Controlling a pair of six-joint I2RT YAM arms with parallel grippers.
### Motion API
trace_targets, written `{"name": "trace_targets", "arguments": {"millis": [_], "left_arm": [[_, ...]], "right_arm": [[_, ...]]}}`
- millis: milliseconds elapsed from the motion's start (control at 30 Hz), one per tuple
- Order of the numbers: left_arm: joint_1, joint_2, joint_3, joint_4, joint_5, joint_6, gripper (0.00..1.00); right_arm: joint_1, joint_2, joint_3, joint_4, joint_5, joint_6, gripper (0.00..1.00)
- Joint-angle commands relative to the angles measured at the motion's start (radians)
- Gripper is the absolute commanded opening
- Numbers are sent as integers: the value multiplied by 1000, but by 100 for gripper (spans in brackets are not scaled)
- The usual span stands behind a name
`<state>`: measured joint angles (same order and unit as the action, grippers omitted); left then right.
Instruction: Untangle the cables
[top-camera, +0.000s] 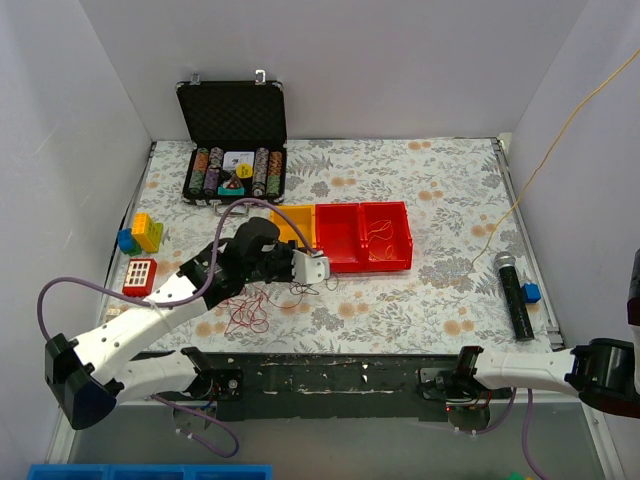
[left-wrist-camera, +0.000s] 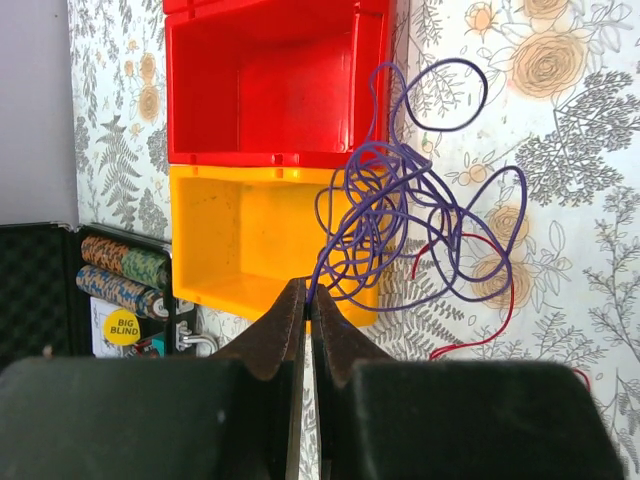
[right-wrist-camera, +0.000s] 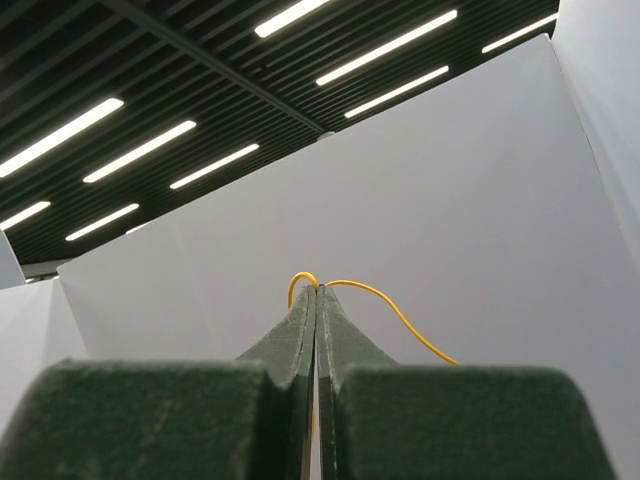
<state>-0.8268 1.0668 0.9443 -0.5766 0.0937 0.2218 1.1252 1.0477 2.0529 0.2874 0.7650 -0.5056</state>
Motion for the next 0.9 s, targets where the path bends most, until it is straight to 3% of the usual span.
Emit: {"name": "trace_targets", "arguments": {"millis": [0, 333, 533, 867], "left_arm": [[5, -27, 74, -95, 51, -24, 0], [5, -77, 165, -225, 44, 63, 1], [3, -136, 110, -247, 60, 60, 2], [3, -177, 71, -253, 84, 62, 2]], "right_arm": [[8, 28, -37, 56, 28, -31, 1], [8, 116, -132, 125, 42, -77, 1], [4, 205, -131, 219, 69, -160, 1], [-68, 250, -111, 225, 54, -122, 1]]}}
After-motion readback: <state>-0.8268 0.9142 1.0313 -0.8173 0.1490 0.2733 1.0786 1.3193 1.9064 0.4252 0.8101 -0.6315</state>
